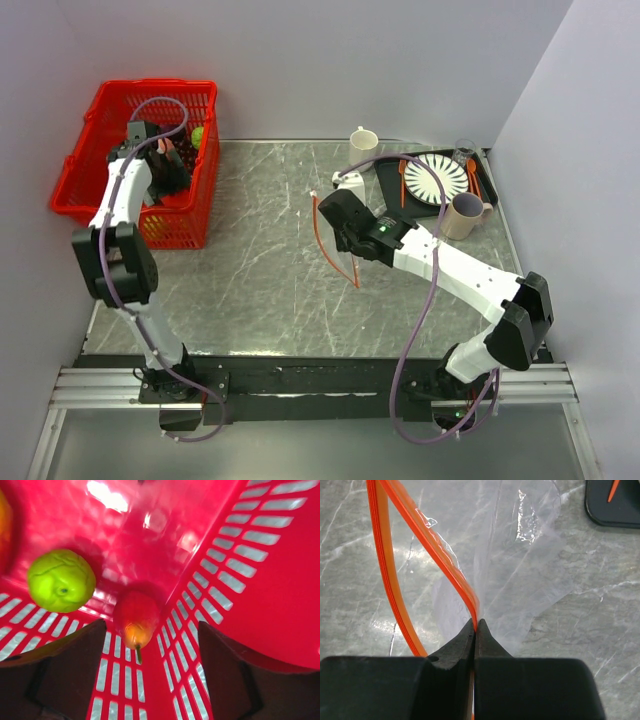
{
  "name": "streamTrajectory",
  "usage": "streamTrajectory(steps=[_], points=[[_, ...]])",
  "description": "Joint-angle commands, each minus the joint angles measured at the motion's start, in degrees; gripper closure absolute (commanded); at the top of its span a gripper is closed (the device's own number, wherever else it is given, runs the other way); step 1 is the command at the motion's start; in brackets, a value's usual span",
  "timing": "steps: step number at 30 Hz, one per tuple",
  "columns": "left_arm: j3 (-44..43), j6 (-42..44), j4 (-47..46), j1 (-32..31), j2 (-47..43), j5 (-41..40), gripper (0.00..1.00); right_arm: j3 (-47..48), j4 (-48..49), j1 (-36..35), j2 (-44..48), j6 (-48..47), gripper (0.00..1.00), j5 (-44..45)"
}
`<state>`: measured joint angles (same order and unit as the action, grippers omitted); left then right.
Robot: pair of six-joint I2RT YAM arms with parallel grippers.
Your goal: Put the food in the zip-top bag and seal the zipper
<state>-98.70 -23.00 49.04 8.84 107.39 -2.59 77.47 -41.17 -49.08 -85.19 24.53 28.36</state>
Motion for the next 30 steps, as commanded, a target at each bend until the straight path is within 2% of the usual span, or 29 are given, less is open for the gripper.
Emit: streamTrajectory(steps=[1, 6, 11, 14, 17, 21, 24, 30], points=[[-6.07, 1.91, 7.03, 0.39, 4.13, 4.17, 0.23, -0.56, 2.32, 0.12, 2.66, -0.36, 1.00, -0.32], [-5.81, 3.23, 11.08, 0.48, 7.47, 5.67, 0.24, -1.18, 3.02, 0.21, 3.18, -0.36, 1.00, -1.20], [-2.38, 2.79, 9.33, 1.17, 8.18, 2.77, 0.27, -1.88, 4.16, 0.12, 3.62, -0.36, 1.00, -3.04], [-2.90, 2.35, 8.53, 1.79, 9.76, 3.73, 0.35, -2.06, 4.34, 0.21, 3.89, -0.28, 1.00, -3.66], [-3.17, 2.35, 8.10, 2.06, 11.08, 4.08, 0.48, -2.15, 4.17, 0.12, 3.98, -0.10, 1.00, -3.22], [-1.42, 2.00, 5.29, 2.41, 8.81, 3.56, 0.82, -2.24, 3.90, 0.21, 4.24, -0.10, 1.00, -2.26], [-1.59, 1.47, 4.75, 3.02, 5.21, 2.94, 0.99, -2.24, 3.64, 0.12, 4.24, 0.07, 1.00, -1.47], [-3.69, 1.47, 5.37, 4.95, -0.42, 2.77, 0.99, -2.06, 3.64, 0.21, 3.63, 0.25, 1.00, -1.55]])
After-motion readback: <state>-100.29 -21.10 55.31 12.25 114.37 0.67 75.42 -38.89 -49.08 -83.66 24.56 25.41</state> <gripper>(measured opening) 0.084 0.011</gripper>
